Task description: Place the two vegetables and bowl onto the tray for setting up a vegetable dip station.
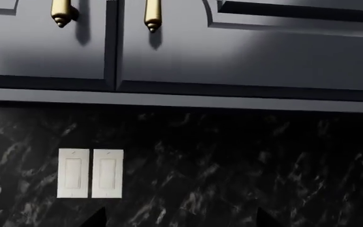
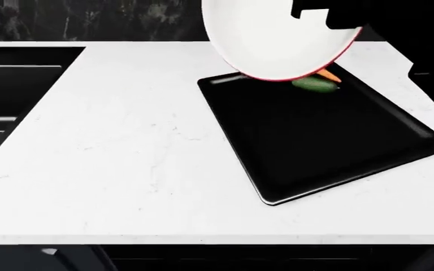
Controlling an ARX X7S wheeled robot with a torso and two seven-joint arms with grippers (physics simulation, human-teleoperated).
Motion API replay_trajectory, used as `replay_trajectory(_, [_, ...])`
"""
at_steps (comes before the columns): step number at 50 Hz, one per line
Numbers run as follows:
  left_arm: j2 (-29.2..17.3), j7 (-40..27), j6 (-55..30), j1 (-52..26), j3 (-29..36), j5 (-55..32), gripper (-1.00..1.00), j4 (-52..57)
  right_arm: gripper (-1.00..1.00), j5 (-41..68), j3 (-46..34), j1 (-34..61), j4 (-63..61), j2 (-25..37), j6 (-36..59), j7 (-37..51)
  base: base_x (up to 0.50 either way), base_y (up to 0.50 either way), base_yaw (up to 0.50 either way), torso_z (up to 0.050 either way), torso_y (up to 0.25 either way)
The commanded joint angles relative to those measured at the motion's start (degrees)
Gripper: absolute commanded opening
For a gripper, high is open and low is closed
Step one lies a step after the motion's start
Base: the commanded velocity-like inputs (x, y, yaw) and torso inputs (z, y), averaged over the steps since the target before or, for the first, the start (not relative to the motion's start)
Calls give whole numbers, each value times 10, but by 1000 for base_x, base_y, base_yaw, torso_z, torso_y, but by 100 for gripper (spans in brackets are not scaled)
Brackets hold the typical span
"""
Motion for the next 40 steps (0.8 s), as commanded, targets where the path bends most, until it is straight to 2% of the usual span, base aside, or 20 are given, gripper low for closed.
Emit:
replay_trajectory(1, [0,1,1,1,2,2,100,0,-100,-8,8,-1,2,4,-4,7,500,-31,0,0,0])
replay_trajectory(18, [-2,-2,-1,-1,4,1,100,-1,-100,70,32,-85,2,34,-61,4,29,-2,0,0,1])
replay_trajectory(40, [-2,1,0,2,9,11,100,-4,-100,250,20,-91,-7,115,-22,50,0,0,0,0,1])
